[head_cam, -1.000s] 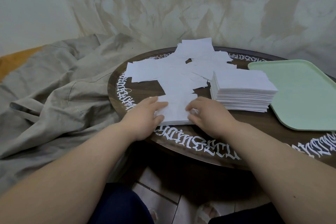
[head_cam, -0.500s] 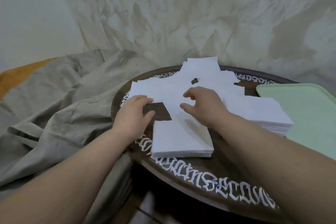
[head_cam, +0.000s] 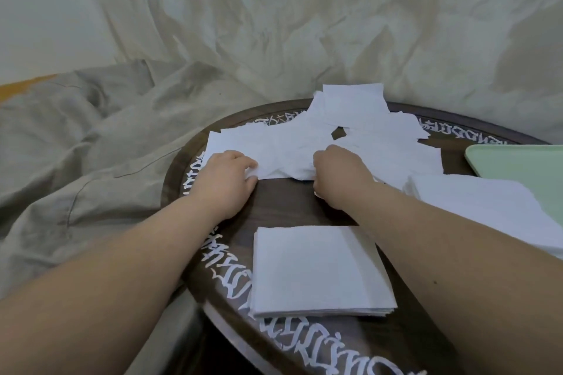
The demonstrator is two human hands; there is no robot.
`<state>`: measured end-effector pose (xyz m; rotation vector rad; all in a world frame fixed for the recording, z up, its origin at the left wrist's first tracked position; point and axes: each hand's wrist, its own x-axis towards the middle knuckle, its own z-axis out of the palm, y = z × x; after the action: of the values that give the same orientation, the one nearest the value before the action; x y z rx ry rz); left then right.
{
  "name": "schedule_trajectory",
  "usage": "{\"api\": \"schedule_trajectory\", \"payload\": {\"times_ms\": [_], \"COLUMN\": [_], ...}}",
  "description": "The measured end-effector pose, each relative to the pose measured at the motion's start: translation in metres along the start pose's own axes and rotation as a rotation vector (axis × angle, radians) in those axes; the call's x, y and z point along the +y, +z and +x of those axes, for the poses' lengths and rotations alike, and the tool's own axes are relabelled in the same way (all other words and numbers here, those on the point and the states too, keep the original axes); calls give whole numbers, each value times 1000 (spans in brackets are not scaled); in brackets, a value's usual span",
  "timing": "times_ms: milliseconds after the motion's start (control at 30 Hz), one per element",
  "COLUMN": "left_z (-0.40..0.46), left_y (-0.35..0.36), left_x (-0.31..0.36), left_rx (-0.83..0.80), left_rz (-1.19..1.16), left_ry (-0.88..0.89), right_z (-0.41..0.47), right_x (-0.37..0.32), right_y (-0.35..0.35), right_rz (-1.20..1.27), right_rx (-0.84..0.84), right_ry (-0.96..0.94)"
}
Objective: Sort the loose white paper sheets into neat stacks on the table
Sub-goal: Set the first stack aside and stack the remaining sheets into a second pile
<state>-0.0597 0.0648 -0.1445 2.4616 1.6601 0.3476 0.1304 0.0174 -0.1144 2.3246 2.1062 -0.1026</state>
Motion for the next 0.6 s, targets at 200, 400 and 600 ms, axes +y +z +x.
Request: {"api": "schedule_trajectory", "payload": {"times_ms": [200, 400, 600], "left_z": [6, -4, -2], "left_y": [1, -31, -41], "left_x": [-4, 32, 70], "left_rx": [-52, 88, -282], "left_rz": [64, -502, -1334], "left_ry": [35, -141, -291], "right_z": [-3, -14, -31], "right_x": [6, 2, -12], "right_y": [-9, -16, -25], "right_rz": [318, 428, 511], "right_rx": [259, 365, 370], "right_ry": [89, 12, -232]}}
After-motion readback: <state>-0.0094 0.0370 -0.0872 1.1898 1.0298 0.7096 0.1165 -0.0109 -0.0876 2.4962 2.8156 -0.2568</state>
